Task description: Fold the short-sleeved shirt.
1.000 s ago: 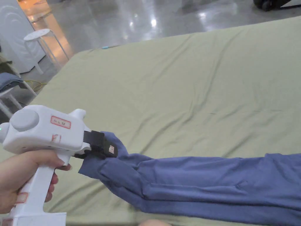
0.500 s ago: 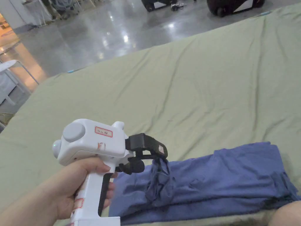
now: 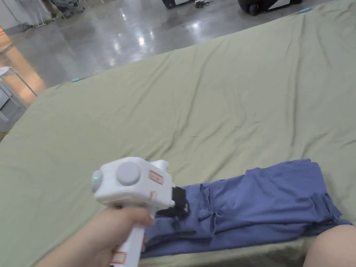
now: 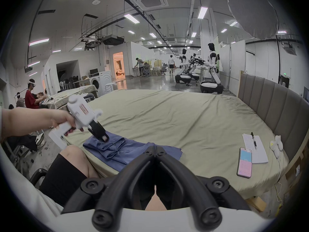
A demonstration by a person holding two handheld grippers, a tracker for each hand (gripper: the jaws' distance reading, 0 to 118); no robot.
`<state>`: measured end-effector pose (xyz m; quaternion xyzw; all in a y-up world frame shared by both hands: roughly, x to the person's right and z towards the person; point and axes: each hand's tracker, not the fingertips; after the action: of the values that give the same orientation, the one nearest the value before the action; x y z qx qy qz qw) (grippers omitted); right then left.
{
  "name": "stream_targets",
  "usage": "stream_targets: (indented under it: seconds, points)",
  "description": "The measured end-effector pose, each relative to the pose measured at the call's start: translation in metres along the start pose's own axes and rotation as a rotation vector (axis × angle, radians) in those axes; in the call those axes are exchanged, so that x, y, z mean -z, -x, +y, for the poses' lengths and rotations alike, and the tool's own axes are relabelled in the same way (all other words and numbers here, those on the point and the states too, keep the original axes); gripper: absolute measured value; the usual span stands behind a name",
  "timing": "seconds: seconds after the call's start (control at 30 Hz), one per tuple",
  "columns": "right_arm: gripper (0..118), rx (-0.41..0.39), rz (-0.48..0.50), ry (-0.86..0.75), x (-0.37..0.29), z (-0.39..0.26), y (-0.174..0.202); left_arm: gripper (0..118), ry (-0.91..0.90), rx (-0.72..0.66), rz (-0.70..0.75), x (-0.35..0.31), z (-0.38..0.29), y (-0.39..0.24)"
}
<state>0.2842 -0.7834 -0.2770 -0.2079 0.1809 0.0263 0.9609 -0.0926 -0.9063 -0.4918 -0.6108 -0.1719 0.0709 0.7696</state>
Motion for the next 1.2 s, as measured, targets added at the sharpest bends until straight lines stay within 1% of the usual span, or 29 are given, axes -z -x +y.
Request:
stream_targets:
  seconds: [0.03, 0.07, 0.1, 0.13, 0.17, 0.23, 0.27, 0.37, 0.43, 0.5, 0.53, 0.57, 0.6, 0.63, 0.67, 0.7, 0.73, 0.8, 0.83, 0.87, 0.9, 0.93, 0.97, 1.0, 1.03, 1.07, 1.1, 1.13, 1.2]
  points:
    - [0, -0.001, 0.001, 0.0, -0.001, 0.0, 0.0, 3, 0.024, 0.01, -0.003, 0.015, -0.001, -0.006]
    - [0, -0.003, -0.001, 0.001, -0.002, 0.0, -0.001, 3, 0.052, 0.022, 0.028, 0.027, -0.002, -0.014]
    - [0, -0.006, -0.003, 0.001, -0.003, 0.001, 0.008, 3, 0.03, 0.037, 0.057, 0.031, -0.002, -0.021]
    - [0, -0.009, -0.003, 0.0, -0.004, 0.001, 0.01, 3, 0.008, 0.043, 0.055, 0.026, -0.001, -0.026]
    - [0, -0.013, -0.003, 0.0, -0.005, 0.001, 0.012, 3, -0.013, 0.047, -0.021, 0.018, 0.001, -0.03]
    - [0, -0.018, -0.002, 0.007, -0.005, 0.002, 0.014, 2, -0.012, 0.035, -0.22, -0.003, 0.002, -0.029]
    - [0, -0.023, -0.001, 0.015, -0.003, 0.002, 0.016, 2, -0.038, 0.035, -0.275, -0.022, 0.0, -0.028]
    - [0, -0.036, 0.004, 0.033, 0.004, 0.005, 0.025, 2, -0.157, 0.095, -0.343, -0.074, -0.011, -0.004]
    - [0, -0.037, 0.015, 0.039, 0.01, 0.007, 0.031, 2, -0.209, 0.05, -0.401, -0.101, -0.022, 0.033]
    - [0, -0.037, 0.03, 0.049, 0.012, 0.007, 0.033, 4, -0.288, -0.012, -0.461, -0.113, -0.036, 0.084]
    - [0, -0.037, 0.034, 0.053, 0.013, 0.006, 0.034, 19, -0.288, -0.058, -0.494, -0.113, -0.041, 0.107]
    - [0, -0.034, 0.04, 0.06, 0.015, 0.006, 0.035, 45, -0.29, -0.126, -0.533, -0.107, -0.049, 0.135]
    - [0, -0.031, 0.044, 0.066, 0.016, 0.007, 0.035, 82, -0.31, -0.193, -0.643, -0.097, -0.059, 0.161]
    - [0, -0.029, 0.047, 0.069, 0.016, 0.006, 0.035, 105, -0.32, -0.238, -0.716, -0.085, -0.068, 0.181]
    - [0, -0.028, 0.053, 0.073, 0.016, 0.006, 0.036, 118, -0.302, -0.312, -0.769, -0.07, -0.075, 0.199]
    - [0, -0.029, 0.057, 0.08, 0.016, 0.006, 0.036, 118, -0.326, -0.427, -0.774, -0.061, -0.079, 0.212]
    - [0, -0.031, 0.059, 0.083, 0.016, 0.007, 0.036, 118, -0.283, -0.459, -0.759, -0.048, -0.082, 0.224]
    - [0, -0.038, 0.059, 0.093, 0.011, 0.006, 0.035, 117, -0.241, -0.508, -0.793, -0.016, -0.08, 0.231]
    - [0, -0.042, 0.058, 0.099, 0.01, 0.006, 0.035, 117, -0.219, -0.497, -0.807, -0.004, -0.078, 0.231]
    - [0, -0.046, 0.055, 0.105, 0.009, 0.006, 0.034, 117, -0.2, -0.453, -0.829, 0.006, -0.077, 0.228]
    - [0, -0.048, 0.049, 0.111, 0.008, 0.005, 0.034, 116, -0.247, -0.381, -0.881, 0.011, -0.072, 0.228]
    - [0, -0.048, 0.044, 0.115, 0.006, 0.005, 0.033, 112, -0.283, -0.306, -0.902, 0.014, -0.064, 0.226]
    - [0, -0.045, 0.041, 0.12, 0.005, 0.004, 0.032, 96, -0.267, -0.258, -0.874, 0.016, -0.056, 0.217]
    - [0, -0.042, 0.036, 0.126, 0.003, 0.003, 0.03, 44, -0.234, -0.282, -0.827, 0.022, -0.05, 0.211]
    - [0, -0.041, 0.029, 0.132, 0.005, 0.002, 0.03, 11, -0.183, -0.306, -0.808, 0.031, -0.044, 0.207]
    - [0, -0.042, 0.023, 0.14, 0.006, 0.001, 0.03, 11, -0.135, -0.303, -0.735, 0.038, -0.041, 0.205]
    - [0, -0.046, 0.012, 0.148, 0.005, 0.0, 0.03, 11, -0.141, -0.276, -0.704, 0.038, -0.041, 0.207]
    - [0, -0.049, 0.008, 0.151, 0.005, 0.0, 0.03, 11, -0.151, -0.24, -0.769, 0.034, -0.039, 0.209]
    - [0, -0.048, 0.011, 0.151, 0.008, 0.0, 0.032, 11, -0.19, -0.23, -0.768, 0.019, -0.042, 0.209]
